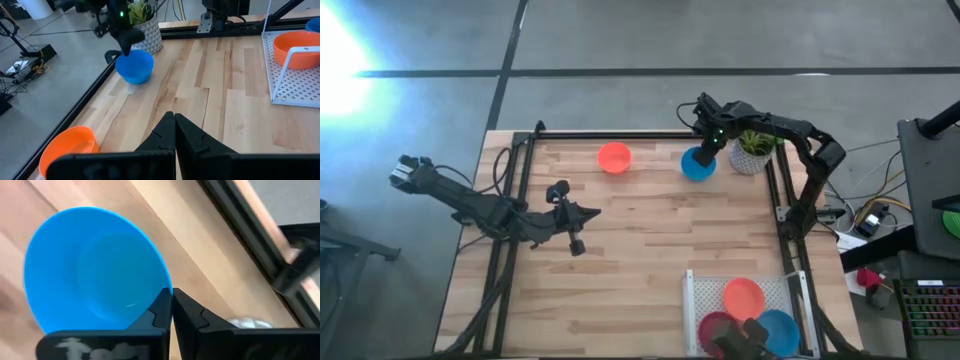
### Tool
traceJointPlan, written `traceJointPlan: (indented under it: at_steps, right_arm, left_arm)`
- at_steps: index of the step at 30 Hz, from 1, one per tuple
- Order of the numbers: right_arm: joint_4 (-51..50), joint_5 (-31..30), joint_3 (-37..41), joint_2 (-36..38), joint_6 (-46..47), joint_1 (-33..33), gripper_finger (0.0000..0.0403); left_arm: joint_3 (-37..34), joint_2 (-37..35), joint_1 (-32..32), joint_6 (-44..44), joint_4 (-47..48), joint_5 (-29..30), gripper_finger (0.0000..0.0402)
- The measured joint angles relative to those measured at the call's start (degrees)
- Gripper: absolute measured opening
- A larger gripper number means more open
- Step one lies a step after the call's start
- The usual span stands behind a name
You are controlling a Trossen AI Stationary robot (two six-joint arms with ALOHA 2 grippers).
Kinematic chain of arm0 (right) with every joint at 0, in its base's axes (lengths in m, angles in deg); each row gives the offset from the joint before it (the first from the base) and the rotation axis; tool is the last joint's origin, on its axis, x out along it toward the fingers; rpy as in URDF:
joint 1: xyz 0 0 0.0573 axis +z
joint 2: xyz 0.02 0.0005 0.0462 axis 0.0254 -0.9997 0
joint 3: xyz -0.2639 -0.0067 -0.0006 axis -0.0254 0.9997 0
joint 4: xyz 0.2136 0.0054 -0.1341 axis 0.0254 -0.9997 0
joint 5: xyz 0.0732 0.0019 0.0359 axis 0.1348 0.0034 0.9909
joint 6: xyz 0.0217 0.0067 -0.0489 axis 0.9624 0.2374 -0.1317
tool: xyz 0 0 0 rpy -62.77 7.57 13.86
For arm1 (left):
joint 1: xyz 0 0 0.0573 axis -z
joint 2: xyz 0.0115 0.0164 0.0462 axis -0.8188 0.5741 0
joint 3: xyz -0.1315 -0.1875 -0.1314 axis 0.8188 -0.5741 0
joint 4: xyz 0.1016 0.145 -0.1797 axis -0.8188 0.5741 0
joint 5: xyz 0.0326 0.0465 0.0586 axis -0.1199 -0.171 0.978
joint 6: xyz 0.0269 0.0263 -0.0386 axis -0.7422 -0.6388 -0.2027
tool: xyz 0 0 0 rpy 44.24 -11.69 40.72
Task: Pick & Place Mini bowls
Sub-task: Stack the blue bowl on top of the blue bowl on the shelf
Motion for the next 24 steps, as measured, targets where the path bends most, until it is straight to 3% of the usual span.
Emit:
traceJointPlan:
  at_steps: [12, 24]
  right_arm:
    - [-7.44, -0.39, 0.02, 16.81, 4.55, 1.72, 0.0008]
    - [-20.32, -2.70, 0.02, 35.56, 16.52, 14.53, 0.0008]
  left_arm:
    - [0.00, 0.00, 0.00, 0.00, 0.27, -0.09, 0.0000]
    - [0.00, 0.00, 0.00, 0.00, 0.23, -0.13, 0.0000]
